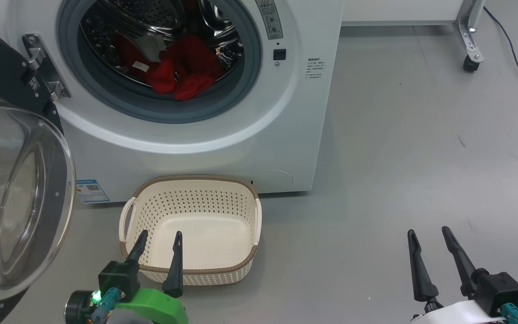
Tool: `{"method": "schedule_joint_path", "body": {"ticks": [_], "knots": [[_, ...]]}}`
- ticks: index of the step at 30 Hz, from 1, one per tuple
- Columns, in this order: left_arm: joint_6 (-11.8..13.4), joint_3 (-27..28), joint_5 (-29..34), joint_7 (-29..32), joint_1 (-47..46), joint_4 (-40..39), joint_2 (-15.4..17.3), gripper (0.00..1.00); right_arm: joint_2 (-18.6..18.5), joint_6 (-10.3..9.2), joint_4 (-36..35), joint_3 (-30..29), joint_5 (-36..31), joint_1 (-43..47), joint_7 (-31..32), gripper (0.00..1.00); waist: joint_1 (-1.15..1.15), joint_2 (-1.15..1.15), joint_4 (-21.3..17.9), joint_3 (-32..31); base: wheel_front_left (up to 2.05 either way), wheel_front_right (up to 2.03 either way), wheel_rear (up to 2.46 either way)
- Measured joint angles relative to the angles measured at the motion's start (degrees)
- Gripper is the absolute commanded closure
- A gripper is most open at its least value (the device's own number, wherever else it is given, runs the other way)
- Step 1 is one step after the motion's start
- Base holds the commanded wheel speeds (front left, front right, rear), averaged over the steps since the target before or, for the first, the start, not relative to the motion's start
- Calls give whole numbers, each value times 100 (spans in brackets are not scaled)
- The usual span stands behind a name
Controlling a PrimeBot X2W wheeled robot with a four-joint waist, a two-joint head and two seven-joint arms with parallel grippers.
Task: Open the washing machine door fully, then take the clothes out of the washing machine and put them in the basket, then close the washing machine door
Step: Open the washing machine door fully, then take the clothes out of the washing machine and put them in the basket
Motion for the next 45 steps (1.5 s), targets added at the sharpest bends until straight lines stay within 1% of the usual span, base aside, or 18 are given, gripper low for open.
{"method": "schedule_joint_path", "body": {"ticks": [15,16,18,45], "knots": [[24,-4,0,-10,-1,-40,2,0,0,-4,-26,51,42,52,0,0,0,0,18,-49,9,-11,2],[24,-5,0,-26,-1,-45,2,0,0,-40,-27,57,42,52,1,0,0,0,17,-48,38,-38,0],[24,-9,0,-25,-1,-52,2,0,0,-46,-29,59,42,53,1,0,0,0,15,-47,43,-43,0],[67,-36,4,-25,-1,-43,5,0,1,-51,-31,111,60,60,0,0,0,0,-4,-2,72,-72,0]]}}
